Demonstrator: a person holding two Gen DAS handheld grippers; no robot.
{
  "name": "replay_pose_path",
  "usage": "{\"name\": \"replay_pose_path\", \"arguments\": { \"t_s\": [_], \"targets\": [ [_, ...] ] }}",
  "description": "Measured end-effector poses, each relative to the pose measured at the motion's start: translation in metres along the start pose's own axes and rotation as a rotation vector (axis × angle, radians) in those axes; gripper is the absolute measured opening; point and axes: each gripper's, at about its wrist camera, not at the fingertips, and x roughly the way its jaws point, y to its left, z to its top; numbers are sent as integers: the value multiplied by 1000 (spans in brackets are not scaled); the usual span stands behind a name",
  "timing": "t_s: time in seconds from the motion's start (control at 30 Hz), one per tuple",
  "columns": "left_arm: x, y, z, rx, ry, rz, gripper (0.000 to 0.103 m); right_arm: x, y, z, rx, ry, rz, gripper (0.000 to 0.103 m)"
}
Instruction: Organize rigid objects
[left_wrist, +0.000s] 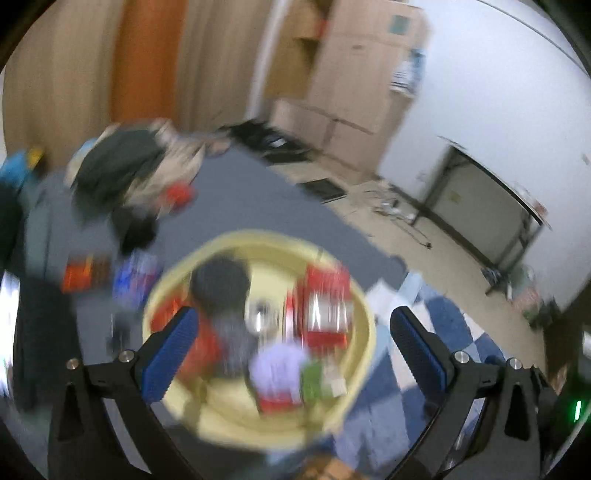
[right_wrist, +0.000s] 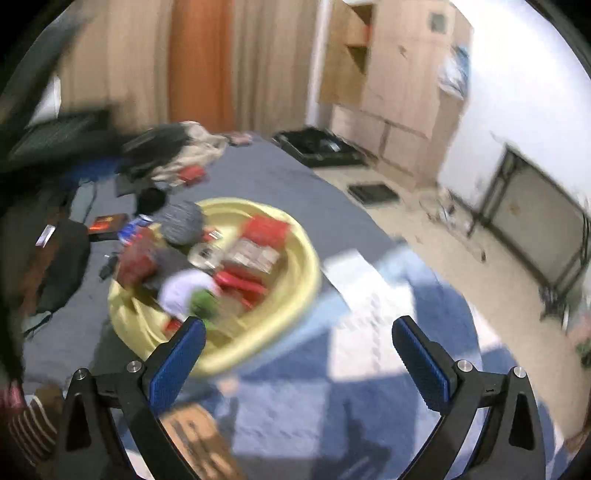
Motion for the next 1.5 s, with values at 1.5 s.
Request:
{"name": "replay_pose_path", "arguments": {
  "t_s": [1.5],
  "targets": [
    [79,2,-148,86,124,237,103,110,-18,-64,-133,114,74,103]
  ]
}}
